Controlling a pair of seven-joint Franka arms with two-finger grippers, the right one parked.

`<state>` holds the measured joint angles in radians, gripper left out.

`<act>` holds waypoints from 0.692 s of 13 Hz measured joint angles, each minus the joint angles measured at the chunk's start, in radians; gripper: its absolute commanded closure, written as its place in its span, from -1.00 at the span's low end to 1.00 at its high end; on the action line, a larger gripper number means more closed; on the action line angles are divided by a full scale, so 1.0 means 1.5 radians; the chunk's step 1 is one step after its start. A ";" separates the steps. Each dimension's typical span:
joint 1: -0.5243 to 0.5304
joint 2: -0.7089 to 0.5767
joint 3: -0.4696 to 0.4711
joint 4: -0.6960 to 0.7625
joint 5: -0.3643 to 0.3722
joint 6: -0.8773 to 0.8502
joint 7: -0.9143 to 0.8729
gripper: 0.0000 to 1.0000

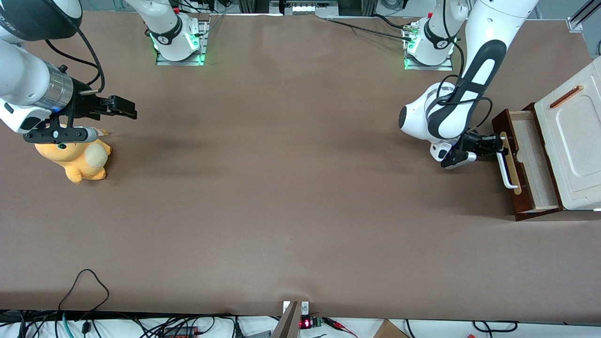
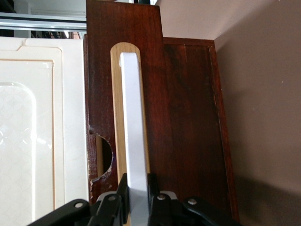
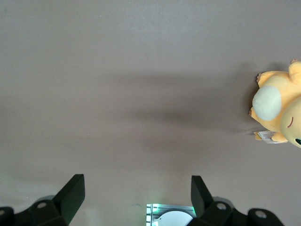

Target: Open lower drawer with left arm only

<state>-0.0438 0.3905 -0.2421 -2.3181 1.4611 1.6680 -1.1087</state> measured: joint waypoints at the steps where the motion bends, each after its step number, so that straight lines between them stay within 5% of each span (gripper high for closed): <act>1: 0.000 0.000 -0.001 0.001 -0.002 0.000 0.000 0.18; 2: -0.001 0.000 -0.001 0.002 -0.003 0.000 0.000 -0.77; 3: -0.004 0.000 -0.008 0.010 -0.003 0.016 0.004 -0.99; 7: -0.032 -0.008 -0.031 0.047 -0.044 0.021 0.015 -0.99; 9: -0.032 -0.023 -0.042 0.061 -0.109 0.021 0.014 -1.00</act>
<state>-0.0918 0.3566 -0.3055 -2.2274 1.2971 1.6995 -1.0877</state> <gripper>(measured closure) 0.097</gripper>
